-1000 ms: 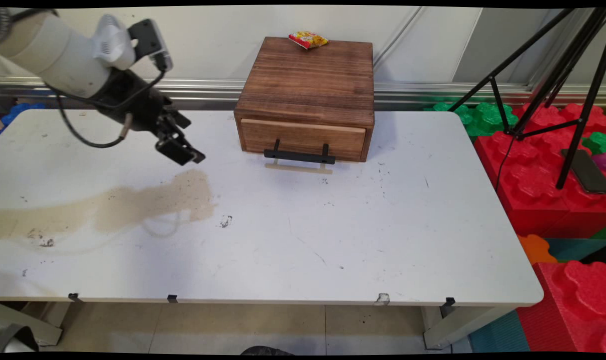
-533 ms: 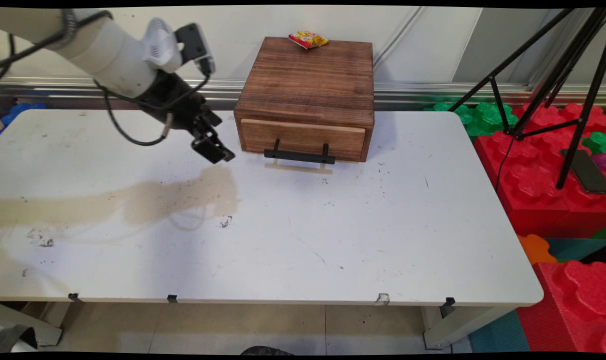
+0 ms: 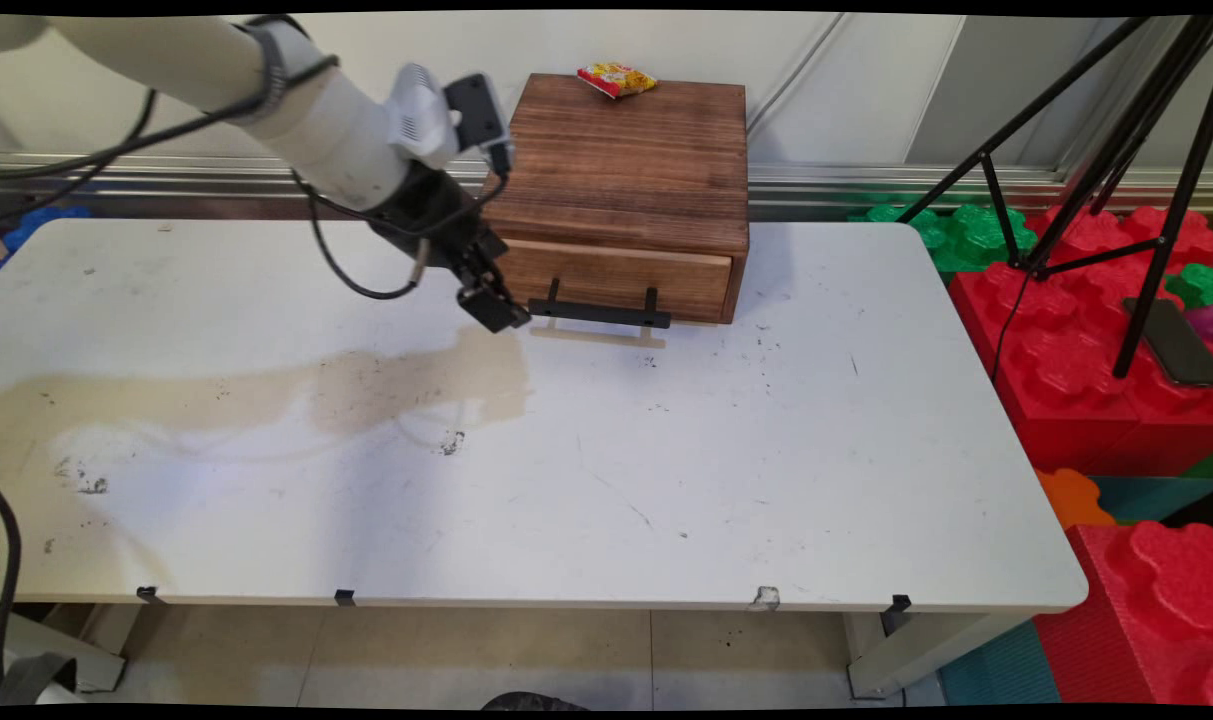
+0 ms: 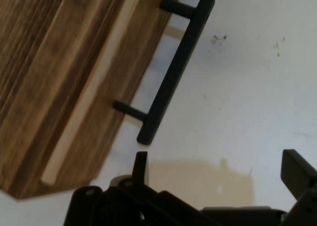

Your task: Open the drawer

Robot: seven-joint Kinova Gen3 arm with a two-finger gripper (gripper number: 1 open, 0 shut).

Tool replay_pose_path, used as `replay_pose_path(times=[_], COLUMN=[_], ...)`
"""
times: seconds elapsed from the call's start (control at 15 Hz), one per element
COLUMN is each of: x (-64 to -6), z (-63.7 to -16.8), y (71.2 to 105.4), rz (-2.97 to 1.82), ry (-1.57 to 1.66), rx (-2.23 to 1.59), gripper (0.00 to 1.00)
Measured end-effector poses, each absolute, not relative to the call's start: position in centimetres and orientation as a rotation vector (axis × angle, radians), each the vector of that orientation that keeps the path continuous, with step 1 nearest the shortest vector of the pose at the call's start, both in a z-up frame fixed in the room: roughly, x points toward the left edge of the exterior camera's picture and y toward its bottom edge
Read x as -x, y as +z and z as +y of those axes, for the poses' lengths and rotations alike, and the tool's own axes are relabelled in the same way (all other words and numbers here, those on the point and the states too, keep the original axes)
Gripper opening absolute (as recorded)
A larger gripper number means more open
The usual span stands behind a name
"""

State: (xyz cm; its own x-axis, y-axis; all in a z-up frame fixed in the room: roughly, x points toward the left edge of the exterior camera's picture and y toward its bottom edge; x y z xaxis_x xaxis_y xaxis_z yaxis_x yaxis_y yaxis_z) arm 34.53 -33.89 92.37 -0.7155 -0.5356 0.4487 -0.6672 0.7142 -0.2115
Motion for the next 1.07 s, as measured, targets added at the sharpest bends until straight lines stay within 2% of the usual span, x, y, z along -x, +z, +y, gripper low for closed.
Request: replay_pose_path(times=[1.07], x=[-29.7], z=[-40.8], y=[84.4], rz=[-2.634], ry=[0.553], rx=[-0.755], gripper=[1.00])
